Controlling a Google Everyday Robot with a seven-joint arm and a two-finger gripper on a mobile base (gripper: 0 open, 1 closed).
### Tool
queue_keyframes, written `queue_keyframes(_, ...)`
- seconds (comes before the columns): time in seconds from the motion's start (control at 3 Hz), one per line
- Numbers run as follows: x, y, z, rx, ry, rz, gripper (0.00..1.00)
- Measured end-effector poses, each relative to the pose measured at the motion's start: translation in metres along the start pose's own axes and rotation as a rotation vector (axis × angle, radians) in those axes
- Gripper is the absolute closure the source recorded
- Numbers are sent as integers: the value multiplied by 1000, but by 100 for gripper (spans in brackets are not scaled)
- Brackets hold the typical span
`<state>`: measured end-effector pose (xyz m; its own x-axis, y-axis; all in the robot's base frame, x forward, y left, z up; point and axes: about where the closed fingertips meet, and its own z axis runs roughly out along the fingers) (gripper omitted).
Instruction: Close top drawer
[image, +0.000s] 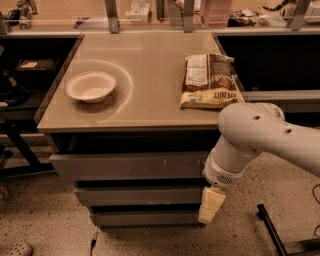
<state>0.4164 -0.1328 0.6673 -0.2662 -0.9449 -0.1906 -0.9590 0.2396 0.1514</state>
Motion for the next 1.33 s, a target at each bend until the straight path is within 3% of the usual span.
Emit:
queue_keyframes(0.33, 0, 0, 0, 0, 0, 0, 42)
queue_keyframes(1.0, -13, -46, 2, 33, 3, 1, 88)
queue_keyframes(1.33, -22, -73, 3, 47, 3, -2, 100)
